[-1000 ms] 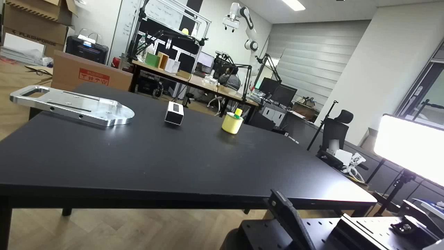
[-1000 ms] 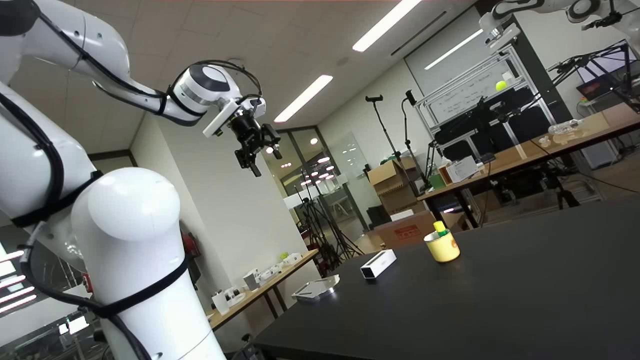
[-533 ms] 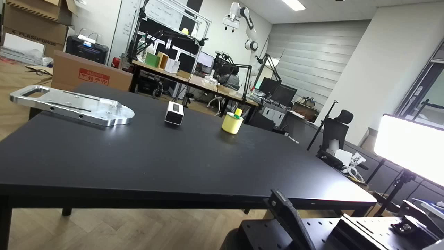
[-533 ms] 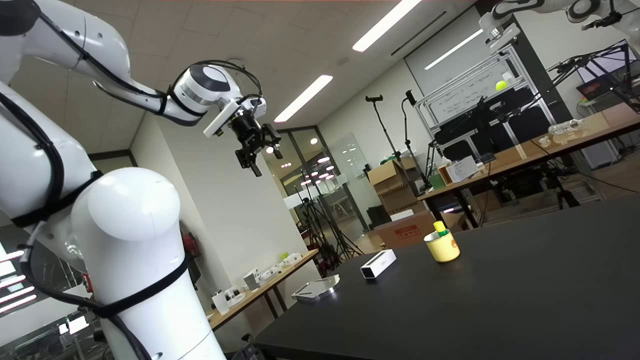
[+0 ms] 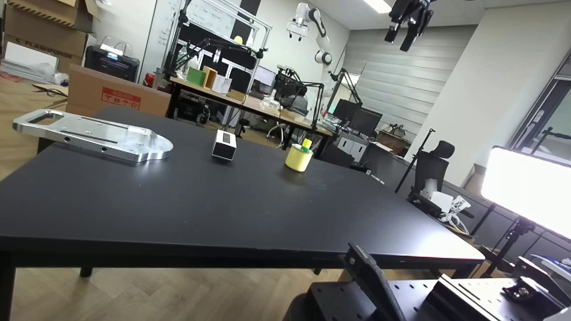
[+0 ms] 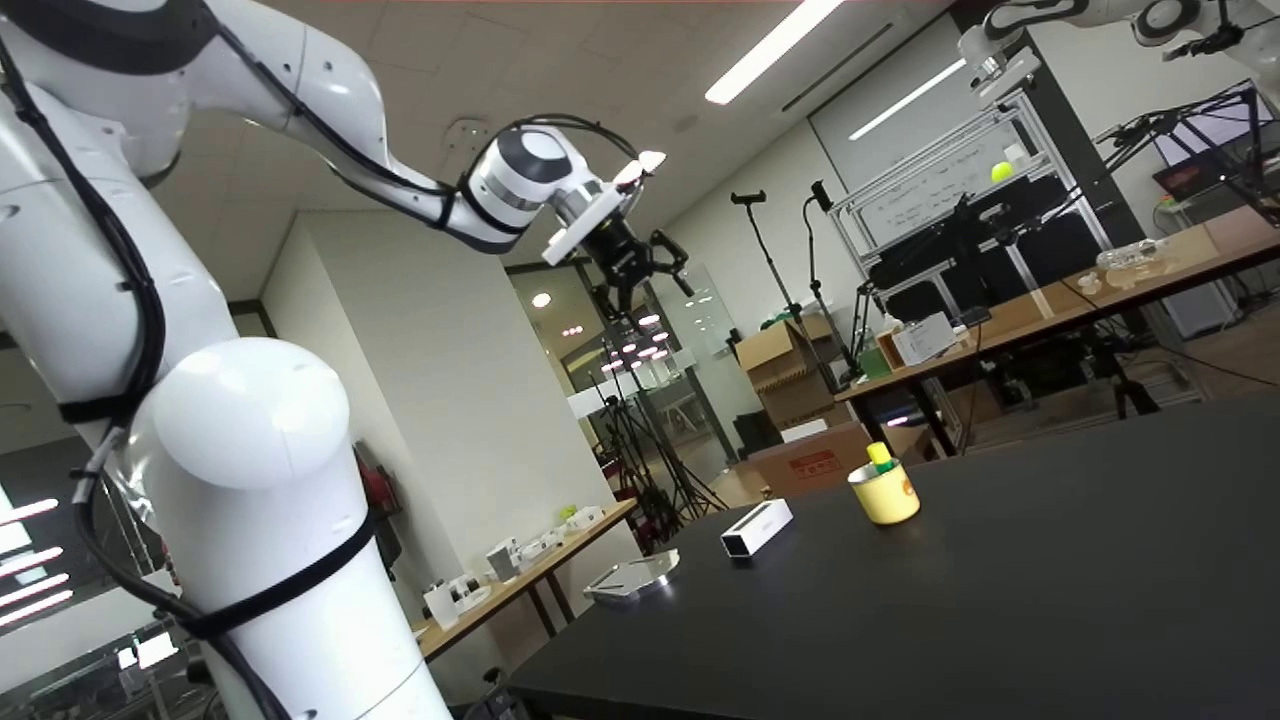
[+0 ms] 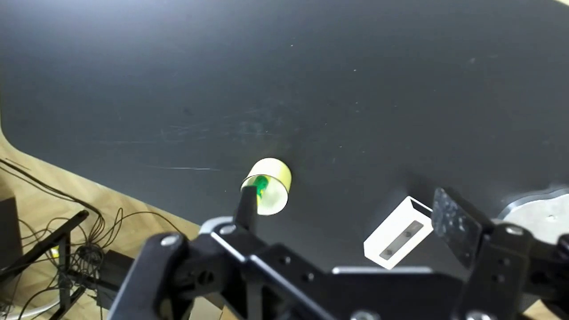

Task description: Take the glue stick from inside the yellow cup and place it on the white object on the table

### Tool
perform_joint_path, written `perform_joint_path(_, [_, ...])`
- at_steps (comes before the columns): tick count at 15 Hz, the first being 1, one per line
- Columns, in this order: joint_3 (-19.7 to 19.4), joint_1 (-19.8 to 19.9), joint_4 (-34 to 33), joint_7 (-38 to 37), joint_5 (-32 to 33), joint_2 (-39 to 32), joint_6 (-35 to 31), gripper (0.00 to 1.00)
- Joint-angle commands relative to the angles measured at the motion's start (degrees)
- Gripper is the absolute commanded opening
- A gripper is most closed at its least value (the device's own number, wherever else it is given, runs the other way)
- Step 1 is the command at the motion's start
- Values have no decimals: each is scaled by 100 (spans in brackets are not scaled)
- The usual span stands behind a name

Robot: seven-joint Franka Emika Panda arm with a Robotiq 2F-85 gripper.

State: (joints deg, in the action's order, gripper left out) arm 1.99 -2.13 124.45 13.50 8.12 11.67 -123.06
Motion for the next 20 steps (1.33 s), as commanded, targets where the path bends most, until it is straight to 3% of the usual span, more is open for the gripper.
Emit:
perform_joint_path(1, [-321,215,-978,306,-41,-1299,-556,100])
perform_joint_path(6, [-467,573,-2515,137,-741,-2998,-499,100])
perform_joint_path(12, [-353,949,-4349,105,-1315,-4510,649,100])
perform_joint_path(13, [-379,916,-3520,202,-1179,-4048,98,100])
perform_joint_path(16, [-349,960,-4070,202,-1216,-4428,415,100])
perform_joint_path(20, [-329,955,-4161,204,-1220,-4455,486,100])
